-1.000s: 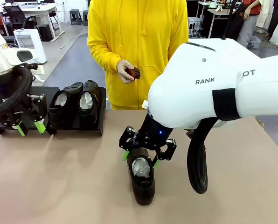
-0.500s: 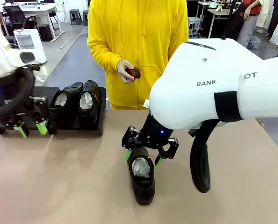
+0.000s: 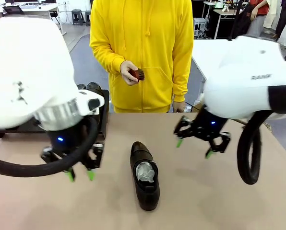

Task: Organize the shoes by placing them on the stand.
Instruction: Place the Shoe from the middle of the table onto the Shoes Stand.

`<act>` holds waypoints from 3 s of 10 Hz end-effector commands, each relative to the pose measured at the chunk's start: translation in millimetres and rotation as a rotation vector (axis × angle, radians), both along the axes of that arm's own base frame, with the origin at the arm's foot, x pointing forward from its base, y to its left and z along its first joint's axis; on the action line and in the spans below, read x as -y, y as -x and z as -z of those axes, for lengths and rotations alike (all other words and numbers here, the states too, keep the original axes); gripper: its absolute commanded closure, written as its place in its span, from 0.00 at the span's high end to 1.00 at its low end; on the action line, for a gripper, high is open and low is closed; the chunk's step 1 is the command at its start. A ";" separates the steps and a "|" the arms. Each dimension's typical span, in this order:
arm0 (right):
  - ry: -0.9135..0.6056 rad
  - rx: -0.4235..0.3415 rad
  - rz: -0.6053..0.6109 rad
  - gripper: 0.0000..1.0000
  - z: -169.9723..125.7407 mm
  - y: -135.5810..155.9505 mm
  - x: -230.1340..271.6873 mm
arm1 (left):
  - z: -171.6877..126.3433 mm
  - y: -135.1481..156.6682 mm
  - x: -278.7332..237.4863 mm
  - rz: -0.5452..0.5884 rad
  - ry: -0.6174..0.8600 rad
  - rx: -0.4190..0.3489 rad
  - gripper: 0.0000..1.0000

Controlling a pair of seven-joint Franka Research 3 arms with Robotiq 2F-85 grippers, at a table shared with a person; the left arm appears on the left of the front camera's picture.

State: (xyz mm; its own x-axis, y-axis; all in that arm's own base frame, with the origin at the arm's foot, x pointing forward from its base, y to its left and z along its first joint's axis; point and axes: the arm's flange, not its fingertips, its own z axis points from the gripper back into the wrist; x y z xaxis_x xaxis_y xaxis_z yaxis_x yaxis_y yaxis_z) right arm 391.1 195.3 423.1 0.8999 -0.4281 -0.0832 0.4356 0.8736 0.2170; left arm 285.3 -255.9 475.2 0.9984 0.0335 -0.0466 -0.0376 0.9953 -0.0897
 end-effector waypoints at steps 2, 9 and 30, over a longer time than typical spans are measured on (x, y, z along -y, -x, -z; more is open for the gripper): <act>-0.354 -0.042 0.533 1.00 9.0 0.3 51.2 | 22.1 -4.4 29.4 -0.192 0.079 0.087 0.48; -0.016 -0.030 0.150 1.00 3.8 -4.6 30.2 | 51.3 -12.2 98.4 0.054 0.087 0.280 0.48; -0.016 -0.030 0.150 1.00 3.8 -4.6 30.2 | 126.3 -60.5 137.1 -0.115 -0.086 0.138 0.00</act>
State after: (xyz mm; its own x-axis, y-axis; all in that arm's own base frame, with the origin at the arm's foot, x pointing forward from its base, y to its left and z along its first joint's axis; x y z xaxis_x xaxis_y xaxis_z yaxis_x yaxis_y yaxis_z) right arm 391.7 166.8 416.6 0.8122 -0.5699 -0.1249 0.5829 0.7839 0.2138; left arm 341.9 -392.5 343.0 0.9840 0.1356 0.1153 -0.1341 0.9908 -0.0209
